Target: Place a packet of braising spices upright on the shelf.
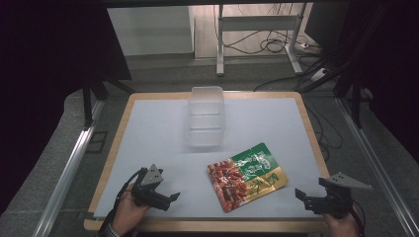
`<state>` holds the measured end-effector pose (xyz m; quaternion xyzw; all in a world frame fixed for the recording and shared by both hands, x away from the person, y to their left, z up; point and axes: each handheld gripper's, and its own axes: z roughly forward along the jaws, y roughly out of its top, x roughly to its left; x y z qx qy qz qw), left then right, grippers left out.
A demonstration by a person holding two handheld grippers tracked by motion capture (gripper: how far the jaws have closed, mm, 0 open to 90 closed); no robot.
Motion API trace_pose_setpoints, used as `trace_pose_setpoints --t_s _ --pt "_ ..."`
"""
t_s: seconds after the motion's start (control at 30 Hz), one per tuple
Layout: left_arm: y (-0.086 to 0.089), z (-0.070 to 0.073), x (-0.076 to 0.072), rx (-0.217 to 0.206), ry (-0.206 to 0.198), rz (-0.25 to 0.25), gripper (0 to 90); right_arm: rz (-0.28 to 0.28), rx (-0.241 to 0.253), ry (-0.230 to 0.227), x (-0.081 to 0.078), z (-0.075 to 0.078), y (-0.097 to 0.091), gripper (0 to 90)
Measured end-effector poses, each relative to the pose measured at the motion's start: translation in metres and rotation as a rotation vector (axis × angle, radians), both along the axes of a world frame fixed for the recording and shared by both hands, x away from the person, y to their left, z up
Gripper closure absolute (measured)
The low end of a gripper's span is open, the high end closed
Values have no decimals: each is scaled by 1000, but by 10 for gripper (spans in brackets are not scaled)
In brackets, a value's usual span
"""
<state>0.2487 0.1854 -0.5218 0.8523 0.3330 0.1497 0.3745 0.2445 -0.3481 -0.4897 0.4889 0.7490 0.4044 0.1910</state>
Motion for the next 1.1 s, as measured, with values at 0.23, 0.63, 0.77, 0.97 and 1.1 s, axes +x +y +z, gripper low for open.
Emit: trace_pose_setpoints --t_s 0.23,0.63,0.77,0.97,1.1 --pt "0 0 0 -3 13 -4 4 -2 -9 -3 1 0 1 0" --pt "0 1 0 -20 25 -1 0 2 -41 -25 2 1 4 0" --pt "0 1 0 -14 19 -3 0 2 -52 -35 4 2 6 0" --pt "-2 -1 -1 4 10 -14 0 8 -58 -38 6 2 9 0" --pt "-3 -1 -1 10 8 -21 0 16 -61 -37 7 2 11 0"
